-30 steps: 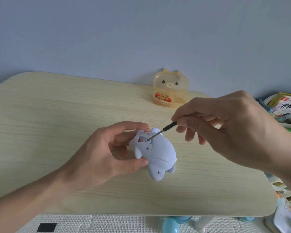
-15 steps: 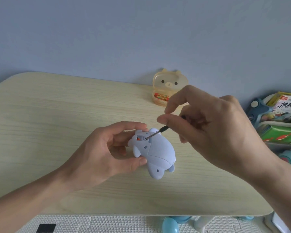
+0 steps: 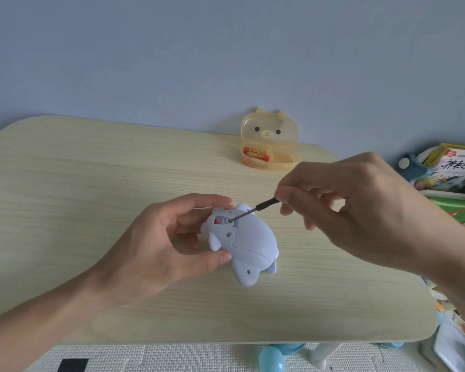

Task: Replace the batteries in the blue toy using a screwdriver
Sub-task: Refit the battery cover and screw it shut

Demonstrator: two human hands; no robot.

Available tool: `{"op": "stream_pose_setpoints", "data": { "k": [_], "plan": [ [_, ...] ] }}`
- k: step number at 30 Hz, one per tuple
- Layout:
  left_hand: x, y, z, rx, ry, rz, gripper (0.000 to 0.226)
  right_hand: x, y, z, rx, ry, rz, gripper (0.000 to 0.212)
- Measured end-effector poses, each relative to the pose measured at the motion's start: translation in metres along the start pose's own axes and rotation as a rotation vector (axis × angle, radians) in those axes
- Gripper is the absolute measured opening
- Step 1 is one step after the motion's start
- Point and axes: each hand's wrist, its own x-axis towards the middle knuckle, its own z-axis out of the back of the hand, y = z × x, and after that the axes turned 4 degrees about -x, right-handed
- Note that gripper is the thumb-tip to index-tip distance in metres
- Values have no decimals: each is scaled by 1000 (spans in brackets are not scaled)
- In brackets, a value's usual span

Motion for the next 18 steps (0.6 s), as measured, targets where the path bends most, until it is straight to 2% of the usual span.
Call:
{"op": "stream_pose_setpoints", "data": {
  "k": [5,9,14,18],
  "plan": [
    [2,2,1,-3,-9,-35,51,-4,-5,-6,-14,-94,10,32],
    [6,3,5,-8,-15,-38,54,-19,-22,13,165,-171,-150,25],
    [18,1,23,29,-137,-44,50,-53,-66,-4,193,-113,-338,14],
    [37,1,50,158,-231,-12,51,-71,-90,-26,159,-55,-409,25]
  ]
}}
